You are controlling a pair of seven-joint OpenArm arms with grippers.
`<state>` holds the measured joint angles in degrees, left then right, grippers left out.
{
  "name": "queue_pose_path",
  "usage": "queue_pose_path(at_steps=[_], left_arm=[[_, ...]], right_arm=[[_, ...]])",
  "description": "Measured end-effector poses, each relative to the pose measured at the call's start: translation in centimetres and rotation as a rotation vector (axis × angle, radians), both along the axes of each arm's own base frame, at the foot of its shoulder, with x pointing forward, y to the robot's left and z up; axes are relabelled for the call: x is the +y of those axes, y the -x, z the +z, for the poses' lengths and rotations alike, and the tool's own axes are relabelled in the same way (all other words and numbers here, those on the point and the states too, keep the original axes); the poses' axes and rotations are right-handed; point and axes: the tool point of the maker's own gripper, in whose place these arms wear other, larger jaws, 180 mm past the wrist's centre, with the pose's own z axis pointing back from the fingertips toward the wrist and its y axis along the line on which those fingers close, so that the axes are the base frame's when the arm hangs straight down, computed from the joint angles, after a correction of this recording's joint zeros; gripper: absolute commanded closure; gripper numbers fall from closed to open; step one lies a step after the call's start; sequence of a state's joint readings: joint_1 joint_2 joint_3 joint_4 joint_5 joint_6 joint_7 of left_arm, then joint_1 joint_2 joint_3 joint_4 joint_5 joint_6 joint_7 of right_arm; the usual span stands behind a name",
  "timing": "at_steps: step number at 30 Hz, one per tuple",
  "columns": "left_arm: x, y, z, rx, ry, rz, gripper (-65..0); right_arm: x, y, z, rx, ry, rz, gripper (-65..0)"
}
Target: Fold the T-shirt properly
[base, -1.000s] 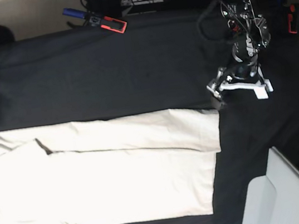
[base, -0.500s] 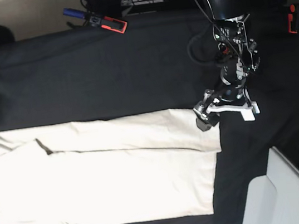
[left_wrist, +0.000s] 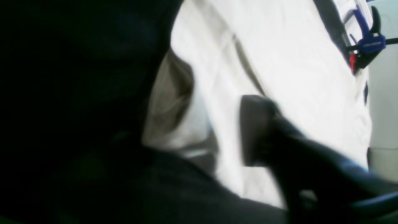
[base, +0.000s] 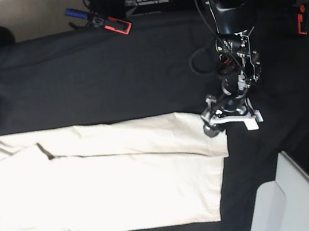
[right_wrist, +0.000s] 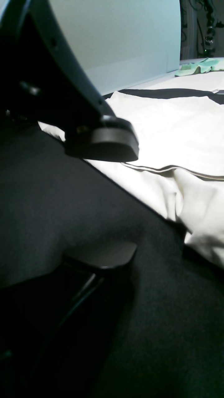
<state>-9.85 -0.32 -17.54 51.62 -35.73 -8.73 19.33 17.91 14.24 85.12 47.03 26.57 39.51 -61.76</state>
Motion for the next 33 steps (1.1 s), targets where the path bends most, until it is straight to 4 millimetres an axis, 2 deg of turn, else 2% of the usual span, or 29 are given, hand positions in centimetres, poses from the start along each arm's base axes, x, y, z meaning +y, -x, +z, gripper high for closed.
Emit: queue_pose_path(at_steps=[3, 6, 15, 19, 22, 24, 28, 33], left_arm=[[-0.2, 0.5, -0.5, 0.017, 0.004, -0.005, -8.6], [-0.3, 0.7, -0.7, 0.032, 0.009, -0.004, 0.0], [-0.4, 0.7, -0.7, 0.032, 0.009, -0.009, 0.0], [-0.4, 0.7, -0.7, 0.032, 0.009, -0.009, 0.0], [-0.4, 0.7, -0.7, 0.032, 0.008, -0.010, 0.0], [-0.3, 0.7, -0.7, 0.034, 0.007, -0.011, 0.0], [-0.1, 0.9, -0.1, 0.026, -0.010, -0.018, 0.0], [0.1, 0.6, 0.8, 0.000, -0.024, -0.021, 0.0]], right_arm=[[0.0, 0.0, 0.0, 0.000, 0.000, 0.000, -36.8], [0.0, 0.0, 0.0, 0.000, 0.000, 0.000, -36.8], [-0.7, -0.9, 0.4, -0.040, 0.019, -0.047, -36.8], [1.1, -3.1, -0.9, -0.055, -0.116, -0.111, -36.8], [1.5, -4.7, -1.3, -0.071, -0.179, -0.165, -36.6], [0.7, -5.3, -1.0, -0.092, -0.175, -0.199, -36.6], [-2.1, -5.8, 0.1, -0.127, -0.125, -0.290, -36.6], [-2.3, -4.6, -1.9, -0.008, -0.206, -0.397, -36.6]])
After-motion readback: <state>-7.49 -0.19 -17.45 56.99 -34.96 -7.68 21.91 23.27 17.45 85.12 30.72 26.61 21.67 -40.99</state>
